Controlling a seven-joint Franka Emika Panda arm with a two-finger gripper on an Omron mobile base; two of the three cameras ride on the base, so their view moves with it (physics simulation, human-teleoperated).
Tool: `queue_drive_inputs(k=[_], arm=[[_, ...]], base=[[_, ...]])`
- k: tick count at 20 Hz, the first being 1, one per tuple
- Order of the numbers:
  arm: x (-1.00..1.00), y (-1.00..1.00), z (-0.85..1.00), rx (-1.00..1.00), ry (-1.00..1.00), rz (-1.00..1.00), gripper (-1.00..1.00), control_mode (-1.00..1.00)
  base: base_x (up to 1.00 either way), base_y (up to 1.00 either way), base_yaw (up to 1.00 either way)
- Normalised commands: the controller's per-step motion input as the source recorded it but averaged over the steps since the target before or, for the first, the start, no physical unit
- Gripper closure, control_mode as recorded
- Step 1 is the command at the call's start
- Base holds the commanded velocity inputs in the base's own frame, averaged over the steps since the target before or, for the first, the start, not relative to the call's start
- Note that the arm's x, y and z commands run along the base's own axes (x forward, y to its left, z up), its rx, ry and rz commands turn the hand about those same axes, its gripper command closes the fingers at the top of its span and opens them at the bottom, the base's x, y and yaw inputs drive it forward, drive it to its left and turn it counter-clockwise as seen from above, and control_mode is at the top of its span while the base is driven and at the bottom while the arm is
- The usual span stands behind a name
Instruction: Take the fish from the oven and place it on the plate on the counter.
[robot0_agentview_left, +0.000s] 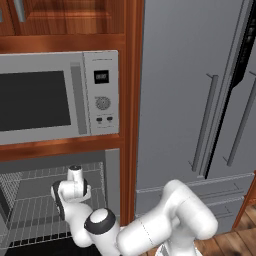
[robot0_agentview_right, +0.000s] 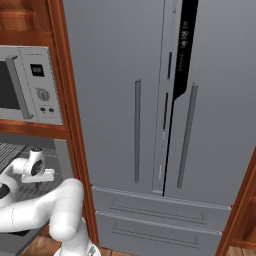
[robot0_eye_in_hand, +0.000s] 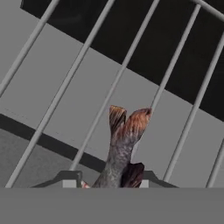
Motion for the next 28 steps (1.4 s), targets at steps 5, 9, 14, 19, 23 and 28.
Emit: queue_drive_inputs(k=[5, 9, 14, 19, 23, 28], arm=[[-0.02, 0.00, -0.09, -0.01, 0.03, 0.06, 1.00, -1.00], [-0.80, -0.22, 0.39, 0.01, -0.10, 0.02, 1.00, -1.00], [-1.00, -0.28, 0.62, 0.01, -0.18, 0.00, 1.00, -1.00], [-1.00, -0.21, 0.83, 0.00, -0.19, 0.00, 1.00, -1.00], [-0.99, -0.11, 0.92, 0.00, -0.16, 0.00, 1.00, -1.00], [-0.88, -0.18, 1.00, 0.00, -0.16, 0.00, 1.00, -1.00]], base=[[0.00, 0.00, 0.00], [0.00, 0.00, 0.00], [0.00, 0.00, 0.00], [0.00, 0.00, 0.00], [0.00, 0.00, 0.00], [0.00, 0.00, 0.00]])
